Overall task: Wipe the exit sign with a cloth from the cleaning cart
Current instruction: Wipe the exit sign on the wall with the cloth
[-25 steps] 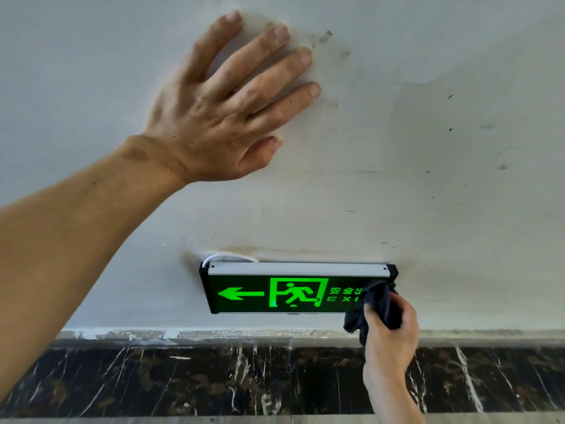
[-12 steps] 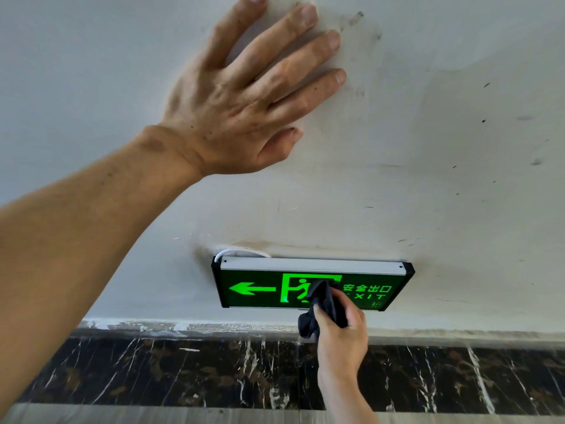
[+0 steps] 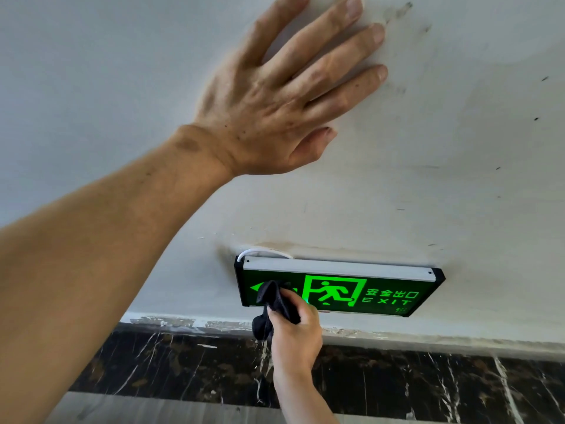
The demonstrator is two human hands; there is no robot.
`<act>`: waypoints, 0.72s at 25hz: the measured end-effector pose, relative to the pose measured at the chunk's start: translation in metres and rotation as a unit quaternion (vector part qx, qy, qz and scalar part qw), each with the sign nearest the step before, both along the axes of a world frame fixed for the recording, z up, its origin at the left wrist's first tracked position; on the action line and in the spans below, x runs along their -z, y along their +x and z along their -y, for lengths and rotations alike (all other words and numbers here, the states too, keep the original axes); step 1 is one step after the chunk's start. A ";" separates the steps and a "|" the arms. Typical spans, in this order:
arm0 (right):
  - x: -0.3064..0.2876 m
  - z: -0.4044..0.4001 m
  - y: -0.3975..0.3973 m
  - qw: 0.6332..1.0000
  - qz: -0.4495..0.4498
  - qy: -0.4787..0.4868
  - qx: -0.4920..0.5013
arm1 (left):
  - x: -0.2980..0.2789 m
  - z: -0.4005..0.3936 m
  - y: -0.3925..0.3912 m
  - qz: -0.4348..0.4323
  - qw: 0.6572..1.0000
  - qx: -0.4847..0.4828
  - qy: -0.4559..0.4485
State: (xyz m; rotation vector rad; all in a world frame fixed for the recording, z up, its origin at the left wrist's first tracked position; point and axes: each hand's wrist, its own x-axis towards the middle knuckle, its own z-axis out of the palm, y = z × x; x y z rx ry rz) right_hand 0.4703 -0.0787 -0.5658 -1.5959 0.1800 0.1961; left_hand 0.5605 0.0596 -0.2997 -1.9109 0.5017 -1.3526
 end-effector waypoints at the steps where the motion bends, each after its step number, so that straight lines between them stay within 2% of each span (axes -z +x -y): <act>1: 0.001 -0.003 -0.001 1.000 0.000 -0.002 -0.004 | 0.000 0.001 -0.001 0.002 1.000 -0.002 0.000; 4: -0.001 -0.018 -0.009 0.999 -0.005 -0.001 -0.038 | 0.000 0.002 -0.004 -0.005 1.000 -0.002 -0.008; 8: -0.007 -0.034 -0.011 0.989 0.010 -0.038 -0.143 | 0.000 0.003 -0.004 0.001 1.000 -0.005 0.000; 12: -0.005 0.001 -0.008 0.983 -0.009 0.004 -0.183 | 0.000 0.000 0.000 0.010 1.000 -0.003 0.000; 14: 0.004 0.040 -0.004 0.990 -0.033 0.019 -0.137 | 0.001 -0.001 0.001 0.014 1.000 -0.003 -0.001; 18: 0.021 0.130 0.026 0.997 -0.051 -0.026 0.053 | 0.002 -0.003 0.003 0.018 1.000 -0.004 0.013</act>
